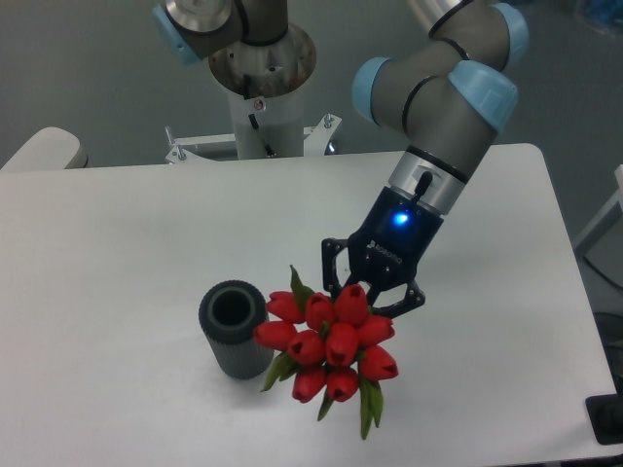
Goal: Insert the flowers into the vase
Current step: 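Carry the red tulip bunch with the gripper over the grey vase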
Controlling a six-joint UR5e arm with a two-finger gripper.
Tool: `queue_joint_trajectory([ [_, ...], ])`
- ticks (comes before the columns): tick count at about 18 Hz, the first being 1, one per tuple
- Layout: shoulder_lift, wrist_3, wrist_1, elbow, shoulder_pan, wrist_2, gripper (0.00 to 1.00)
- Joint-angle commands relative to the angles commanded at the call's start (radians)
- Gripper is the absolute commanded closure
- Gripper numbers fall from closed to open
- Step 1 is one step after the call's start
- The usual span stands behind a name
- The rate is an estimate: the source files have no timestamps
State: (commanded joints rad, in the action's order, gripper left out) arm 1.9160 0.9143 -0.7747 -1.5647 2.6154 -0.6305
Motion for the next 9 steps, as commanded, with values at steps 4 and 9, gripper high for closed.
queue_joint_trajectory([
  [4,0.000,-0.006,0.000,0.002,0.000,0.021,0.78],
  [9,-0.002,-0.006,0.000,-0.002,0.017,0.161,0.78],
])
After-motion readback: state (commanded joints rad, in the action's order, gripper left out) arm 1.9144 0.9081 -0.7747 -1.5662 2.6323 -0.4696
